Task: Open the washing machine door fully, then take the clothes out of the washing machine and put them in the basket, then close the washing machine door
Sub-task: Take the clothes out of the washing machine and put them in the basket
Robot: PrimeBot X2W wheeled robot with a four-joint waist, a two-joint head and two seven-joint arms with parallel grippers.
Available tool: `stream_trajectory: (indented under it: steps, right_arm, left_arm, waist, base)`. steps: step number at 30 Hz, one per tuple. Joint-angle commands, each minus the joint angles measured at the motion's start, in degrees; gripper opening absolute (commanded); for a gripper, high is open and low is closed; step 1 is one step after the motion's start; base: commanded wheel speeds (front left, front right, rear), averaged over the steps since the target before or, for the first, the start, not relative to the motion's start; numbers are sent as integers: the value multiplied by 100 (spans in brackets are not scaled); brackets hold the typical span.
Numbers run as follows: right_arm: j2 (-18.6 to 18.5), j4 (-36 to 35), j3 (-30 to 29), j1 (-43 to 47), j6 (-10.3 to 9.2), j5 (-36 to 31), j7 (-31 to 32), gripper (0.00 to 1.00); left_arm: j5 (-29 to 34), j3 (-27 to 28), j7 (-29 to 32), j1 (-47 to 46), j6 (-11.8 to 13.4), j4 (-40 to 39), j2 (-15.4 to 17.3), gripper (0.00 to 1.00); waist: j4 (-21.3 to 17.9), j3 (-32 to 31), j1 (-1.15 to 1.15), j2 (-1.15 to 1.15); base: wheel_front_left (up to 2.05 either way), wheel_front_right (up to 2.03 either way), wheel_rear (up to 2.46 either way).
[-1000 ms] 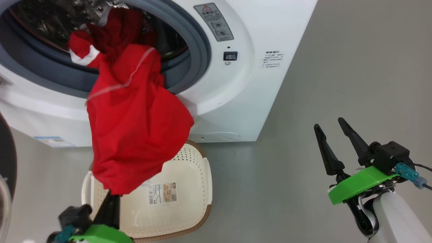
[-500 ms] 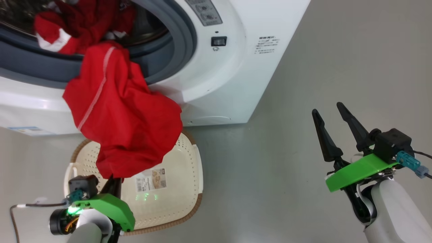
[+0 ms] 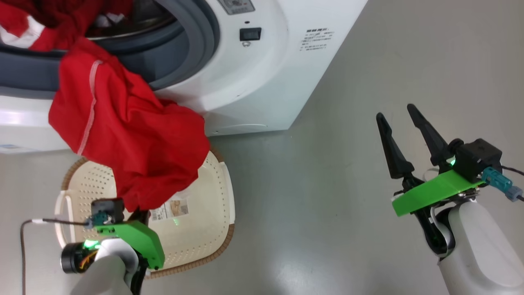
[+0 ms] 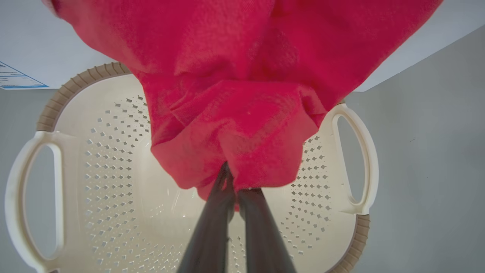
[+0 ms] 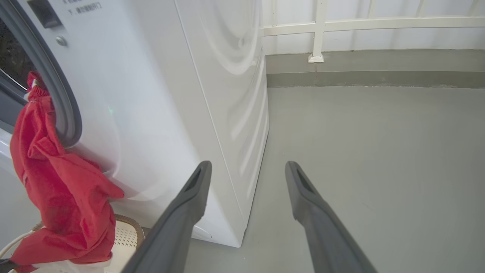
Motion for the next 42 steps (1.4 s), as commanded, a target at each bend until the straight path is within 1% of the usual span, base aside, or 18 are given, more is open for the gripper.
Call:
stream_trajectory:
  steps: [1, 2, 14, 29, 33, 35, 38, 42]
  right_arm:
    - [14, -141, 133, 0, 9, -1, -67, 100]
    - [16, -141, 139, -16, 9, -2, -67, 100]
    - [19, -146, 126, -84, 9, -18, -67, 100]
    - [11, -95, 134, 4, 9, -35, -67, 100]
    - [4, -60, 119, 89, 9, -28, -67, 100]
    - [-1, -42, 106, 144, 9, -24, -67, 100]
    - [-16, -14, 98, 230, 9, -8, -67, 100]
    - [-42, 24, 73, 378, 9, 17, -67, 100]
  left_arm:
    - [-70, 66, -20, -75, -17, 19, 177, 92]
    - [-113, 27, 2, -111, -17, 54, 184, 100]
    - [-573, -384, 63, -343, -17, 199, 272, 100]
    - [-1073, -777, -34, -341, -17, 145, 359, 100]
    - [-1199, -760, -65, -300, -17, -6, 438, 100]
    - [-1202, -686, -69, -276, -17, -216, 519, 100]
    - [-1092, -486, -71, -146, -4, -614, 640, 100]
    - [-840, -162, -72, 148, 65, -1157, 702, 100]
  waist:
    - [-37, 72, 0, 0]
    - [-47, 92, 0, 0]
    - [-96, 199, 0, 0]
    - [-23, -16, 0, 0]
    - [19, -201, 0, 0]
    - [53, -309, 0, 0]
    - [100, -495, 0, 0]
    - [173, -774, 0, 0]
  base:
    - [0, 0, 0]
    - [0, 0, 0]
    - [0, 0, 0]
    - [0, 0, 0]
    - [0, 0, 0]
    - [0, 0, 0]
    - [0, 0, 0]
    - [0, 0, 0]
